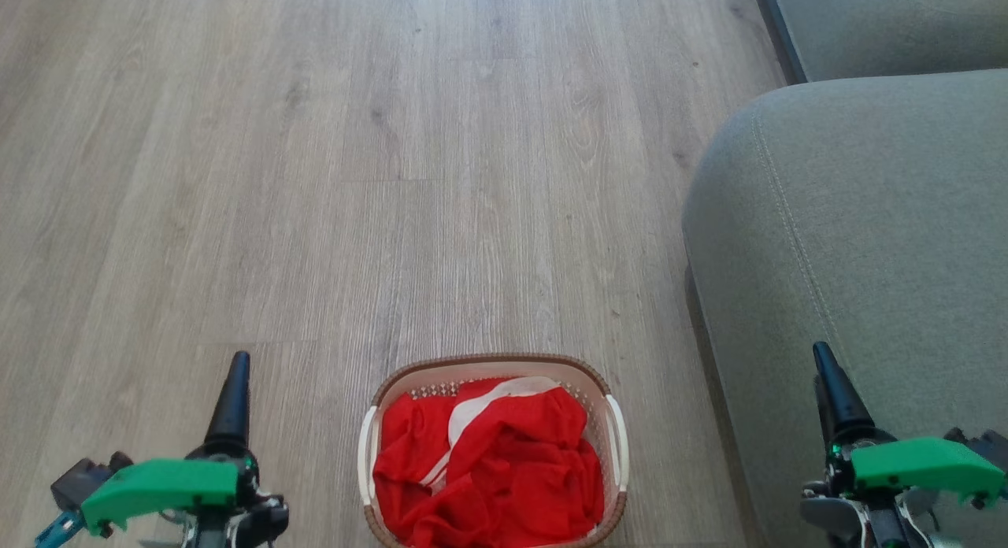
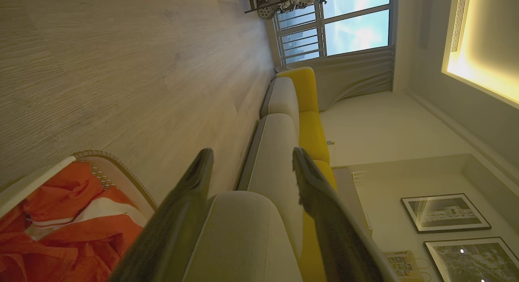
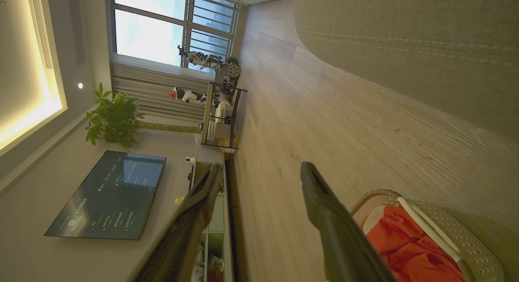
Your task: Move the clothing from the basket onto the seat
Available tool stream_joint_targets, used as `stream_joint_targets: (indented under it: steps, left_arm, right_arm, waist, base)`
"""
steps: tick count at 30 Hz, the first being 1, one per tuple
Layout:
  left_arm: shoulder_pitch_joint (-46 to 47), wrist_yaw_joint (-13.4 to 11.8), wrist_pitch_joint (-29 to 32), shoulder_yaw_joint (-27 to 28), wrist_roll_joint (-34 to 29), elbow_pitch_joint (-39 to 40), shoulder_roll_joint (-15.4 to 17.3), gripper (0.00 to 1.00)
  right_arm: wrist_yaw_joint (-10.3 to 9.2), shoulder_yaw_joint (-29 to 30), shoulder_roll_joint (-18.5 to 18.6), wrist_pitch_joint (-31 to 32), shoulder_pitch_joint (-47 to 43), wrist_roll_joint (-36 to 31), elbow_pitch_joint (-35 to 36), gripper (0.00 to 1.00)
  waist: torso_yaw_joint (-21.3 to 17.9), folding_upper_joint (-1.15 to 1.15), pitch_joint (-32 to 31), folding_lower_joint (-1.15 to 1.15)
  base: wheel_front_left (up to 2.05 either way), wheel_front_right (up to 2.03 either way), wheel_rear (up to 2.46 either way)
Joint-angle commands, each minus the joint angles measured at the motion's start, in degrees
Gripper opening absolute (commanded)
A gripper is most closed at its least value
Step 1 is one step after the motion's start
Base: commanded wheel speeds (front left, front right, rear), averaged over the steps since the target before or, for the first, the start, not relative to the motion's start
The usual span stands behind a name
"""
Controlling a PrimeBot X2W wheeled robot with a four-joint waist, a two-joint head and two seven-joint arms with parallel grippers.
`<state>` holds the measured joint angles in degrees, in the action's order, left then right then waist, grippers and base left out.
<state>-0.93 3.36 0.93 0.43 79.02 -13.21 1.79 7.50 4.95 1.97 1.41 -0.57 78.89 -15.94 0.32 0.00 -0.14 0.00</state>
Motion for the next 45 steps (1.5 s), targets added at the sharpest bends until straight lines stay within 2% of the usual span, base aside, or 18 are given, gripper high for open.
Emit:
stream_joint_targets:
  steps: [1,18,45]
  left_arm:
    - [1.50,-0.41,-0.49,-0.16,-2.21,2.57,0.64,1.00]
    - [0.79,-2.17,-3.34,-3.12,-20.67,4.90,0.72,1.00]
    - [-1.80,-5.05,-7.70,-5.82,-42.09,6.76,1.49,1.00]
  right_arm:
    - [0.00,-0.69,0.30,-0.80,1.88,-1.97,2.79,1.00]
    - [0.00,-3.60,0.41,-3.68,1.07,-17.14,5.94,1.00]
    - [-0.01,-7.18,0.58,-8.09,0.19,-36.82,6.96,1.00]
  waist:
    - [0.02,0.00,-0.01,0.00]
    - [0.18,0.00,-0.17,0.00]
    - [0.42,0.00,-0.56,0.00]
  base:
    - [0.00,0.00,0.00]
    - [0.00,0.00,0.00]
    - [0.00,0.00,0.00]
